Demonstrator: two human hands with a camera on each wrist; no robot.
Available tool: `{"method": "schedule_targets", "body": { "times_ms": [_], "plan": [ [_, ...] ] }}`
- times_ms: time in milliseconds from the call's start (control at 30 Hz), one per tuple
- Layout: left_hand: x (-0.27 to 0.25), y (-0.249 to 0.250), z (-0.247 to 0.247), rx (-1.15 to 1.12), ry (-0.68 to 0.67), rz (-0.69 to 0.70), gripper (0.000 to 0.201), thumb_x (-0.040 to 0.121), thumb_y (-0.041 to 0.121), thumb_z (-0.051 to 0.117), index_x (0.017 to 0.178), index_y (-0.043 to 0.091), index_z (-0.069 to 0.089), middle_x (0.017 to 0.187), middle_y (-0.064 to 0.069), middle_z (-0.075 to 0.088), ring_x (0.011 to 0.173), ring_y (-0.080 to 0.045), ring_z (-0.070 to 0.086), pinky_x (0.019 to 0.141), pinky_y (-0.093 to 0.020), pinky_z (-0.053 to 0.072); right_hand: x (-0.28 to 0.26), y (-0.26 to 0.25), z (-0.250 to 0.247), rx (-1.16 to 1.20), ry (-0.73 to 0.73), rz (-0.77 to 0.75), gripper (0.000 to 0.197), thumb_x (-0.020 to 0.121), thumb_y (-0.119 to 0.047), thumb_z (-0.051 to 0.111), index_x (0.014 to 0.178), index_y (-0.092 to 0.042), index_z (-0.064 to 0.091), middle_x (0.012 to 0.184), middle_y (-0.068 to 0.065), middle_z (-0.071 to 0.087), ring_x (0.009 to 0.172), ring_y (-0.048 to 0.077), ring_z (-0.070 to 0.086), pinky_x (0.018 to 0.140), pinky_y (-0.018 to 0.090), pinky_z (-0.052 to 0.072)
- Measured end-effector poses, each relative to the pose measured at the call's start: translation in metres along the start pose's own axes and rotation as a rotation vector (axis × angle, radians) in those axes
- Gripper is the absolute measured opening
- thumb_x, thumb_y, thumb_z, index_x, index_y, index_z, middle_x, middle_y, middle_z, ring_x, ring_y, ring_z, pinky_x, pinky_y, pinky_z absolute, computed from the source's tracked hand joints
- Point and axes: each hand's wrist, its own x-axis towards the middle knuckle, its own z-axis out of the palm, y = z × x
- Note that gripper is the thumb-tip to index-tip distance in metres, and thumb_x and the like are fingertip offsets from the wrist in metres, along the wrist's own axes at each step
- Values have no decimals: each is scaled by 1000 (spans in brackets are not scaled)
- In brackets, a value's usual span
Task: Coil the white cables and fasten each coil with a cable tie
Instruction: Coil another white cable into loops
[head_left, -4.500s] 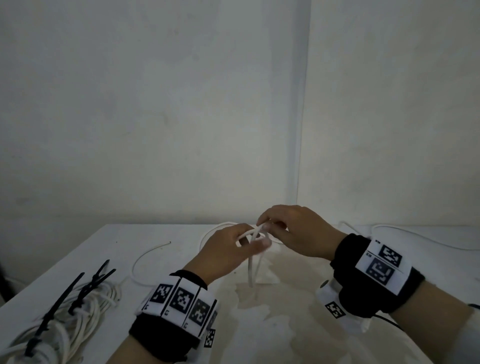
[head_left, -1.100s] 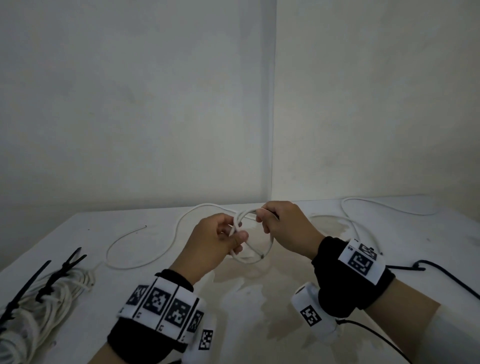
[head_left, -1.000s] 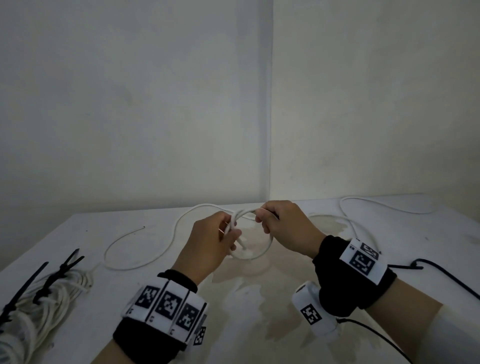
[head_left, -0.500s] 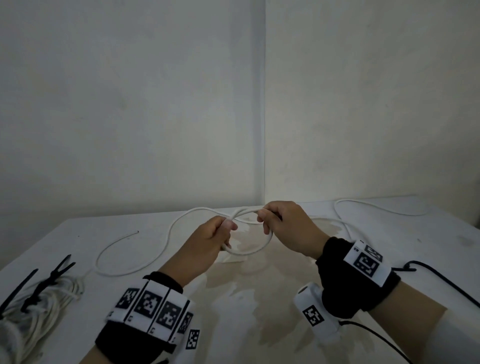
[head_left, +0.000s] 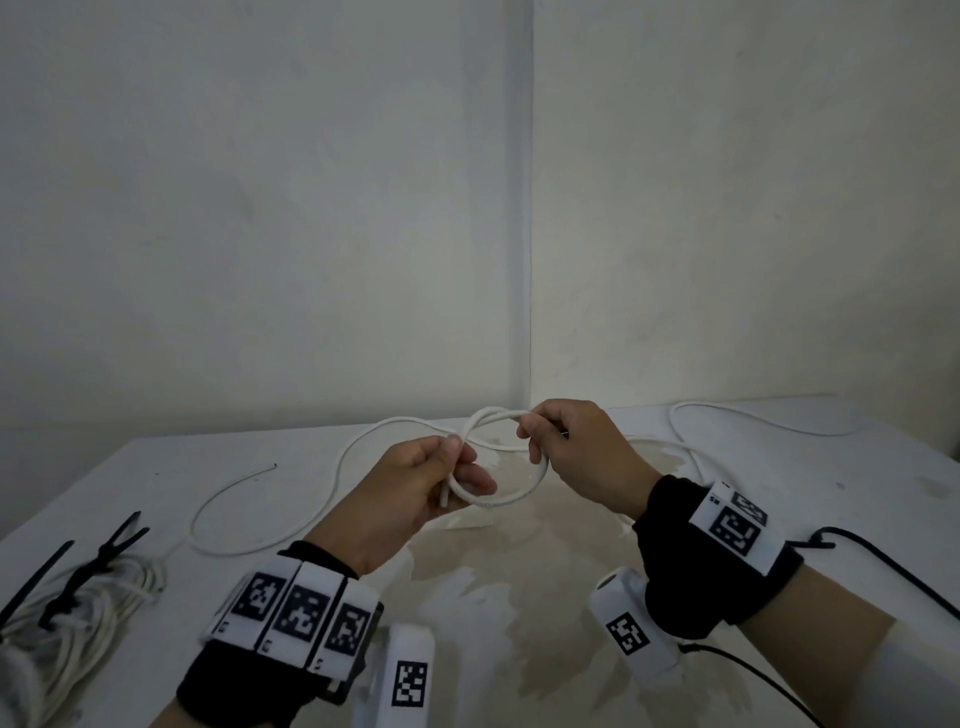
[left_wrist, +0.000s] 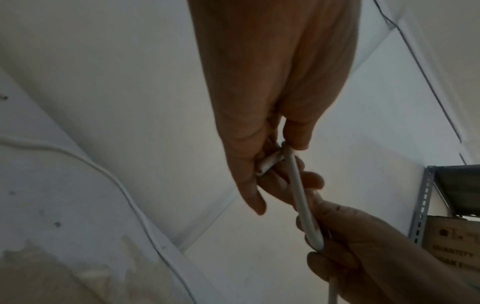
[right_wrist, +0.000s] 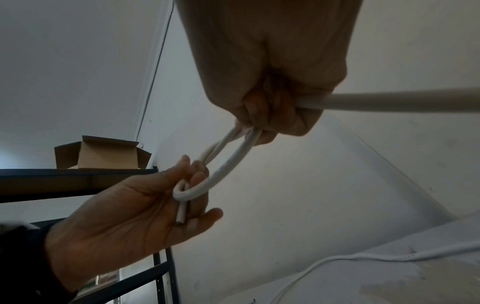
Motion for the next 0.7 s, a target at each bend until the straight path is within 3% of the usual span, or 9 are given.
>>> {"method": "schedule_targets", "body": {
  "times_ms": [100, 233, 367, 433, 500, 567, 700],
  "plan": [
    [-1, 3, 2, -41, -4, -5, 28, 99, 17, 35, 85, 4, 55, 59, 1, 65, 63, -11, 67, 63, -18, 55, -1, -2, -1, 14, -8, 7, 28, 95, -21, 47, 69, -19, 57, 58, -9, 57, 42, -1, 44, 46, 10, 31],
    [4, -2, 4, -24, 106, 23, 31, 99, 18, 35, 79, 7, 56, 62, -2, 54, 54, -7, 61, 59, -16, 53, -2, -4, -1, 54, -12, 41, 28, 95, -22, 47, 70, -19, 58, 60, -7, 58, 42, -1, 44, 53, 18, 33],
    [9, -7, 8, -61, 175, 70, 33, 100, 19, 35, 76, 9, 55, 57, 2, 50, 49, -5, 53, 58, -16, 52, -2, -5, 0, 93, -59, 61, 24, 96, -26, 44, 83, -15, 60, 69, -5, 61, 36, 2, 41, 46, 14, 37],
    [10, -5, 4, -117, 222, 98, 32, 100, 17, 35, 75, 9, 54, 53, 5, 48, 46, -4, 50, 60, -19, 53, -4, 1, -1, 48, -94, 49, 26, 97, -29, 42, 83, -17, 60, 74, -3, 63, 37, 2, 43, 46, 11, 36],
    [12, -4, -6, -162, 290, 116, 32, 100, 16, 34, 74, 9, 52, 50, 6, 48, 43, -3, 49, 66, -24, 50, -8, 13, -4, -37, -113, 59, 29, 97, -28, 41, 90, -9, 61, 65, -5, 55, 43, 1, 43, 48, 10, 34],
    [13, -3, -22, -185, 352, 120, 33, 100, 18, 34, 74, 9, 51, 45, 9, 49, 41, -2, 48, 68, -26, 47, -12, 29, -9, -157, -120, 52, 27, 97, -28, 41, 94, -7, 59, 61, -7, 47, 51, 4, 40, 52, 14, 33],
    [10, -5, -45, -204, 437, 128, 33, 100, 20, 34, 73, 11, 50, 43, 11, 47, 40, -1, 47, 63, -23, 47, -12, 49, -22, -314, -73, 6, 13, 98, -24, 40, 99, -16, 50, 65, -6, 47, 59, 11, 43, 60, 25, 32]
  ]
}}
